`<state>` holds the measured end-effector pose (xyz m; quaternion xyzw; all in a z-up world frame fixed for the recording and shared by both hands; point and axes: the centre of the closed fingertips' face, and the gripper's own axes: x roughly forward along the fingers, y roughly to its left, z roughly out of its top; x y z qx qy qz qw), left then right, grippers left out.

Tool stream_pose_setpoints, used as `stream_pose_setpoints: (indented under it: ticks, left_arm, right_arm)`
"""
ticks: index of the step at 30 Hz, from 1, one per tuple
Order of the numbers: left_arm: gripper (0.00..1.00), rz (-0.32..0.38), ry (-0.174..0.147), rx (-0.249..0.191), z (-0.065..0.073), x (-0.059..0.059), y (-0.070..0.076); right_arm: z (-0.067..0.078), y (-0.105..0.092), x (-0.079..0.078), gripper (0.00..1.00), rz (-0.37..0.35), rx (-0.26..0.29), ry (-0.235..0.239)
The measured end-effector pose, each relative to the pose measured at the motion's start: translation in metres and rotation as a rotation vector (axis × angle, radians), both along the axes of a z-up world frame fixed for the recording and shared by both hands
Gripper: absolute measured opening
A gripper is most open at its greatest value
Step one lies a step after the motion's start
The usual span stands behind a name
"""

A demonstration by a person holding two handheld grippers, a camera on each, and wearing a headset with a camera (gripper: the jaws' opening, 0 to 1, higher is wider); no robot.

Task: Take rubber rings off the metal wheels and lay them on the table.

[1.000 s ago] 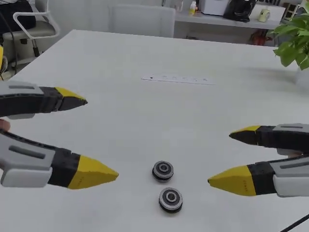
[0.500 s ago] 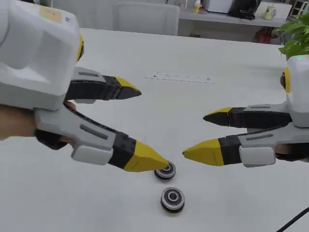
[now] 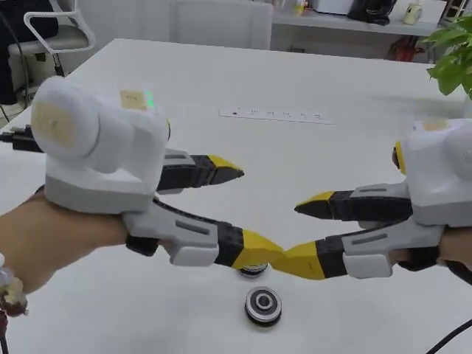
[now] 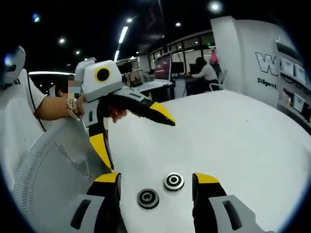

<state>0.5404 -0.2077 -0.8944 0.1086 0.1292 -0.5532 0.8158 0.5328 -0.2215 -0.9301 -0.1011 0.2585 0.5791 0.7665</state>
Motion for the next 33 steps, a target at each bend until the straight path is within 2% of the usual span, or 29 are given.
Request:
stream_pose_setpoints:
  ticks: [5,7,9,11,14,18,26,30,33]
  left_arm:
    - [0.62,0.003,0.005,0.019,-0.011,-0.002,0.002]
    - [0.60,0.004,0.009,0.000,-0.013,-0.003,0.001]
    - [0.58,-0.004,0.022,0.003,-0.019,-0.006,-0.001]
    - [0.57,-0.018,0.037,0.017,-0.027,-0.010,-0.003]
    - [0.55,-0.035,0.050,0.066,-0.041,-0.013,-0.004]
    - [0.51,-0.055,0.086,0.075,-0.054,-0.018,-0.010]
    - [0.43,-0.120,0.092,0.151,-0.075,-0.031,-0.018]
    - [0.41,-0.135,0.106,0.163,-0.081,-0.035,-0.020]
    - [0.37,-0.160,0.093,0.196,-0.088,-0.038,-0.021]
  right_arm:
    - [-0.023,-0.005,-0.010,0.53,0.025,-0.053,0.042]
    - [-0.029,-0.008,-0.012,0.50,0.032,-0.066,0.047]
    - [-0.037,-0.013,-0.011,0.47,0.022,-0.095,0.059]
    - [-0.042,-0.015,-0.011,0.46,0.021,-0.100,0.070]
    - [-0.051,-0.018,-0.015,0.43,0.034,-0.128,0.092]
    - [-0.057,-0.015,-0.021,0.42,0.063,-0.146,0.088]
    - [-0.070,-0.012,-0.024,0.39,0.106,-0.196,0.046]
    - [-0.073,-0.011,-0.025,0.33,0.114,-0.201,0.050]
    - [-0.076,-0.008,-0.027,0.33,0.126,-0.211,0.040]
